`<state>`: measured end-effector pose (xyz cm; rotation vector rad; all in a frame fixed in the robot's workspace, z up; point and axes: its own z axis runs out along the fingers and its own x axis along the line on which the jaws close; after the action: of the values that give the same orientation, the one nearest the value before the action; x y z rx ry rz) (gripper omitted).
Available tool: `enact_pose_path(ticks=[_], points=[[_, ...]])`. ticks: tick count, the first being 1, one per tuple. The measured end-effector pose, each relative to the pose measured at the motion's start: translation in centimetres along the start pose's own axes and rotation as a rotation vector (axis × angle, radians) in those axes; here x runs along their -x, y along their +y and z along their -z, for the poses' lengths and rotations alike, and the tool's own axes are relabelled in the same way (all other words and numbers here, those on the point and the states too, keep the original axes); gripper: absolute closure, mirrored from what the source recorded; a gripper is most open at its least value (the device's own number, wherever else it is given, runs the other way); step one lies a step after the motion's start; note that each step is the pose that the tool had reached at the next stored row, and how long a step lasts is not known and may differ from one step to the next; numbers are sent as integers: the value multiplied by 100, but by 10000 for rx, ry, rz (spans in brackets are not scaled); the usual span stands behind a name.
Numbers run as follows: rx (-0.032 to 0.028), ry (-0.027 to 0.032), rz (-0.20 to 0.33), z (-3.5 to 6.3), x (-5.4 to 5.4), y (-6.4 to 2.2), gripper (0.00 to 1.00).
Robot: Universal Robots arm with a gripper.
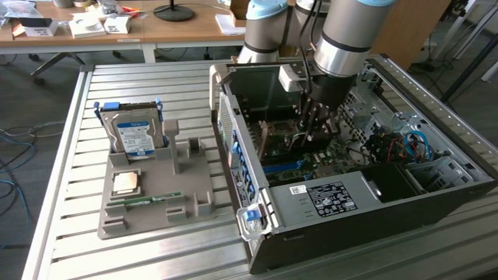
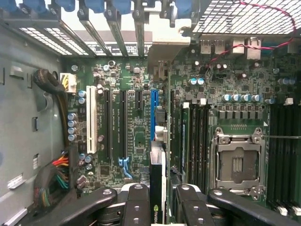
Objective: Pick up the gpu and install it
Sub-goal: 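Insert the gpu into the slot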
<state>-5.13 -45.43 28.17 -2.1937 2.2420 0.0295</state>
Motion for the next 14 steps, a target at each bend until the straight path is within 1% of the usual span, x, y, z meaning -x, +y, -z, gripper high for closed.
enact_pose_path(ticks=[5,14], points=[[-32,-1,1,-64,-1,21,74],[-32,3,3,-77,-3,70,74]])
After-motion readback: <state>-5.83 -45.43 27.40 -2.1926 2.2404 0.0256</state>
